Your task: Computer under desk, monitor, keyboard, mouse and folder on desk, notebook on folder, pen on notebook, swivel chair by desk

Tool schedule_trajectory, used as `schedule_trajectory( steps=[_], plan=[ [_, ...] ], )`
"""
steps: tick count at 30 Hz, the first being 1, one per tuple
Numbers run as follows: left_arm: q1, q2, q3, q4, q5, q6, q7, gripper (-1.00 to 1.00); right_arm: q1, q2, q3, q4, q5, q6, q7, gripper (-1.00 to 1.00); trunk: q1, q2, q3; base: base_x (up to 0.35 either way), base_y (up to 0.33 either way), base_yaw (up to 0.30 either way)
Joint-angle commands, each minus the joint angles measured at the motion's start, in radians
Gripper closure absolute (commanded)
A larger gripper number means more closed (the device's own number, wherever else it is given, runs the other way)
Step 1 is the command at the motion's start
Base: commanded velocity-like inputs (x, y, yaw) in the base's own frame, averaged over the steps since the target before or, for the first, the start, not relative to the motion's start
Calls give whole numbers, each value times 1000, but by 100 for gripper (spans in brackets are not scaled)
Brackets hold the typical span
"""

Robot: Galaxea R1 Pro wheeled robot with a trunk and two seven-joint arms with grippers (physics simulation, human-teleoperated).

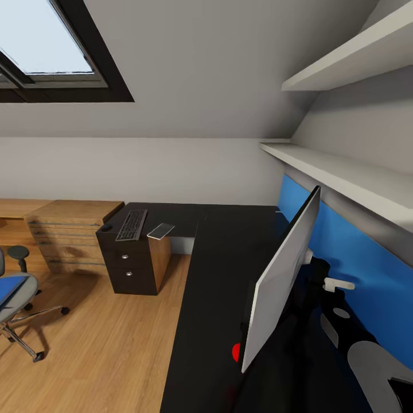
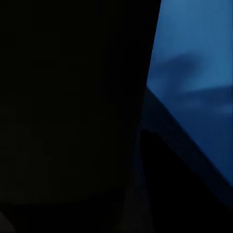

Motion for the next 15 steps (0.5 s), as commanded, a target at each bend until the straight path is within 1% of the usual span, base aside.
schedule_trajectory(
  steps=[1, 2, 3, 6, 9, 10, 11, 15],
  plan=[
    [1, 1, -8, -3, 3, 0, 9, -100, 0, 0, -2, 23, -7, -5, -2, 100, 0, 0, -1, 1, -1, 0],
    [1, 1, -8, -3, 3, 0, 9, -100, 0, 0, -2, 23, -7, -5, -2, 100, 0, 0, -1, 0, 0, 0],
    [1, 1, -7, -3, 3, 0, 9, -100, 0, -1, -2, 23, -7, -4, -2, -100, 0, 0, -1, 0, 0, 0],
    [1, 1, -3, -3, 10, 0, 9, -100, 0, -1, -2, 23, -6, -4, -1, -100, 0, 0, -1, 0, 0, 0],
    [1, 4, -3, -3, 31, 0, 8, -100, 0, -1, -2, 23, -6, -3, -1, -100, 0, 0, -1, 0, 0, 0],
    [1, 5, -2, -3, 51, 0, 7, -100, 0, -1, -2, 23, -5, -3, -1, -100, 0, 0, -1, 0, 0, 0],
    [1, 5, -2, -3, 56, 0, 6, -100, 0, -1, -2, 23, -6, -3, -1, -100, 0, 0, -1, 0, 0, 0],
    [1, 5, -2, -3, 63, 0, 6, -100, 0, 0, -2, 23, -5, -3, -1, -100, 0, 0, -1, 0, 0, 0]
  ],
)
